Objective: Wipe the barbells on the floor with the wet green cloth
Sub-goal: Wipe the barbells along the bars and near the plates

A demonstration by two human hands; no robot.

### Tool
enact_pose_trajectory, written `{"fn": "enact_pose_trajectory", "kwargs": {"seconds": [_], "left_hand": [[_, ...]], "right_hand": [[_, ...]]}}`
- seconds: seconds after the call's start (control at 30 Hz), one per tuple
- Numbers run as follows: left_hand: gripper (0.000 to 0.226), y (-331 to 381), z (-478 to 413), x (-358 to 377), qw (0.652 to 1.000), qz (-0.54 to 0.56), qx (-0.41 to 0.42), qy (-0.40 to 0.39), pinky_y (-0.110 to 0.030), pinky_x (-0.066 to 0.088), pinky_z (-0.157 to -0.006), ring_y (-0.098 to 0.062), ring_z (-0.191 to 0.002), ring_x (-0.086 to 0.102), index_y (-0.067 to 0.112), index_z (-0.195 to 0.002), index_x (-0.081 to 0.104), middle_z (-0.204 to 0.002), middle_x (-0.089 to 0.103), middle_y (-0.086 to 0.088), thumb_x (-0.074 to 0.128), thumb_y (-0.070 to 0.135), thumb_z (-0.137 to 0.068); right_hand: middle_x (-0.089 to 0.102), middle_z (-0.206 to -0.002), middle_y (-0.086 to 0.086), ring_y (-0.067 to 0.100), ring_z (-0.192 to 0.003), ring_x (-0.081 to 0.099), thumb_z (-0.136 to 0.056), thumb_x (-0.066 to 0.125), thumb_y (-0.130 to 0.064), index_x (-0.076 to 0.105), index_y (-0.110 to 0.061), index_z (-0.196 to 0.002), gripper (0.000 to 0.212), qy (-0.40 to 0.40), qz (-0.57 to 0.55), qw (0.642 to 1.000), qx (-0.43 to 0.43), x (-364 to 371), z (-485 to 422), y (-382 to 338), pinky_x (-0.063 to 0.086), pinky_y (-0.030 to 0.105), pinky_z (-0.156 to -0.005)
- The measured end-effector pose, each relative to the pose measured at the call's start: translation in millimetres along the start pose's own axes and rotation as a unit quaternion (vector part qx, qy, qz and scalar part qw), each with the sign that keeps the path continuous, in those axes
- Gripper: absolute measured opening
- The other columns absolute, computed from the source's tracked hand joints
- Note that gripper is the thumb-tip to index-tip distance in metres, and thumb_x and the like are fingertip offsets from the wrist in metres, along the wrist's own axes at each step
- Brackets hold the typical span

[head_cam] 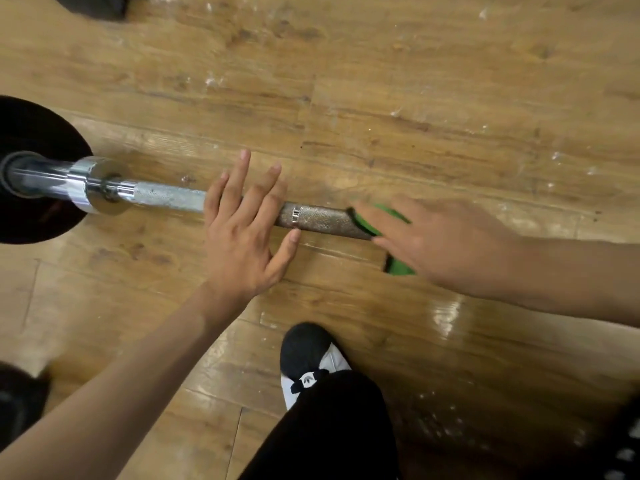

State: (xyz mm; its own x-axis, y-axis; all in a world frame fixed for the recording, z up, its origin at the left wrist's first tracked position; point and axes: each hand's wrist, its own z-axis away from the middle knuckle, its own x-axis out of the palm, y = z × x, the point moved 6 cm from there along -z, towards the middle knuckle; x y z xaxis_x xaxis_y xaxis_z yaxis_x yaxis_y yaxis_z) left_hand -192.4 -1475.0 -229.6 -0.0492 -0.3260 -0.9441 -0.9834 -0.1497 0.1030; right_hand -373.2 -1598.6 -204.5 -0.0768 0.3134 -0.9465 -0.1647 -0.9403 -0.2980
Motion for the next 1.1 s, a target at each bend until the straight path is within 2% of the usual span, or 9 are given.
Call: {"fn": "enact_pose_trajectory", "kwargs": {"seconds": [0.2, 0.33, 0.4, 0.57, 0.63, 0.7, 0.83, 0.93, 1.1], "left_hand": [[0.078, 7.0, 17.4, -4.4, 1.0, 0.002, -0.007, -0.011, -0.059, 0.025, -0.122, -0.039, -0.155, 0.028, 0.006, -0.151, 0.052, -0.156, 0.052, -0.008, 0.022, 0.061, -0.104], [0.083, 13.4, 31.4, -10.7, 0.998, -0.004, -0.016, -0.054, -0.06, 0.02, -0.124, -0.039, -0.157, 0.023, 0.006, -0.156, 0.043, -0.165, 0.039, -0.01, 0.017, 0.065, -0.103], [0.085, 16.7, 41.1, -15.8, 0.997, -0.007, -0.023, -0.076, -0.059, 0.018, -0.125, -0.039, -0.158, 0.02, 0.006, -0.158, 0.039, -0.167, 0.034, -0.012, 0.015, 0.066, -0.103], [0.085, 23.3, 69.3, -24.7, 0.992, -0.03, -0.048, -0.115, -0.061, 0.016, -0.126, -0.038, -0.159, 0.017, 0.006, -0.16, 0.035, -0.167, 0.032, -0.014, 0.014, 0.066, -0.104], [0.084, 26.4, 77.1, -27.0, 0.991, -0.033, -0.053, -0.12, -0.06, 0.013, -0.126, -0.038, -0.159, 0.017, 0.006, -0.16, 0.034, -0.167, 0.032, -0.015, 0.013, 0.064, -0.104], [0.083, 29.1, 80.5, -29.3, 0.99, -0.031, -0.05, -0.129, -0.059, 0.011, -0.127, -0.038, -0.159, 0.016, 0.006, -0.16, 0.034, -0.168, 0.03, -0.016, 0.012, 0.063, -0.105], [0.081, 32.9, 80.1, -32.5, 0.988, -0.033, -0.056, -0.14, -0.059, 0.01, -0.128, -0.038, -0.159, 0.013, 0.007, -0.161, 0.032, -0.17, 0.024, -0.016, 0.01, 0.062, -0.106], [0.084, 37.0, 82.5, -29.4, 0.988, -0.043, -0.067, -0.134, -0.06, 0.011, -0.127, -0.041, -0.159, 0.013, 0.005, -0.16, 0.033, -0.17, 0.024, -0.018, 0.012, 0.064, -0.104], [0.084, 33.7, 77.0, -29.4, 0.989, -0.037, -0.052, -0.135, -0.06, 0.014, -0.127, -0.04, -0.159, 0.014, 0.005, -0.16, 0.032, -0.17, 0.023, -0.02, 0.012, 0.065, -0.105]], "right_hand": [[0.062, -0.11, 0.024, 0.033, -0.07, 0.064, -0.1, 0.055, -0.025, 0.045, 0.003, -0.148, 0.057, 0.02, 0.031, 0.999, -0.018, 9.4, 45.6, 0.3, 0.046, 0.034, -0.04], [0.057, -0.126, 0.017, 0.038, -0.086, 0.066, -0.11, 0.029, -0.038, 0.039, -0.007, -0.152, 0.053, 0.036, 0.019, 0.998, 0.055, 17.1, -23.3, -37.6, 0.042, 0.04, -0.059], [0.055, -0.126, 0.013, 0.036, -0.094, 0.065, -0.112, 0.029, -0.038, 0.04, -0.012, -0.148, 0.045, 0.019, 0.016, 0.998, 0.056, 23.4, -46.1, -60.7, 0.04, 0.041, -0.064], [0.066, -0.108, 0.016, 0.028, -0.068, 0.064, -0.095, 0.062, -0.025, 0.054, -0.006, -0.147, 0.056, 0.022, -0.011, 0.999, -0.023, 23.3, 7.4, -64.8, 0.031, 0.029, -0.048], [0.064, -0.121, 0.022, 0.031, -0.081, 0.069, -0.081, 0.075, -0.008, 0.047, -0.003, -0.152, 0.076, -0.001, 0.003, 0.997, -0.077, 23.6, 55.4, -46.0, 0.044, 0.029, -0.05], [0.062, -0.131, 0.028, 0.038, -0.097, 0.072, -0.07, 0.077, 0.003, 0.047, -0.001, -0.151, 0.087, 0.001, 0.035, 0.995, -0.09, 16.3, 96.4, -31.0, 0.059, 0.034, -0.064], [0.061, -0.125, 0.026, 0.037, -0.091, 0.07, -0.076, 0.083, -0.003, 0.042, 0.005, -0.152, 0.087, 0.014, 0.035, 0.998, -0.056, 28.8, 93.8, -38.8, 0.059, 0.038, -0.061], [0.066, -0.113, 0.023, 0.037, -0.078, 0.069, -0.095, 0.06, -0.023, 0.051, 0.005, -0.144, 0.058, 0.074, 0.004, 0.997, -0.01, 40.4, 47.2, -69.5, 0.052, 0.038, -0.048], [0.066, -0.116, 0.018, 0.035, -0.078, 0.07, -0.099, 0.049, -0.032, 0.052, -0.004, -0.147, 0.056, 0.058, -0.004, 0.998, 0.017, 41.2, 14.9, -84.0, 0.05, 0.037, -0.052]]}}
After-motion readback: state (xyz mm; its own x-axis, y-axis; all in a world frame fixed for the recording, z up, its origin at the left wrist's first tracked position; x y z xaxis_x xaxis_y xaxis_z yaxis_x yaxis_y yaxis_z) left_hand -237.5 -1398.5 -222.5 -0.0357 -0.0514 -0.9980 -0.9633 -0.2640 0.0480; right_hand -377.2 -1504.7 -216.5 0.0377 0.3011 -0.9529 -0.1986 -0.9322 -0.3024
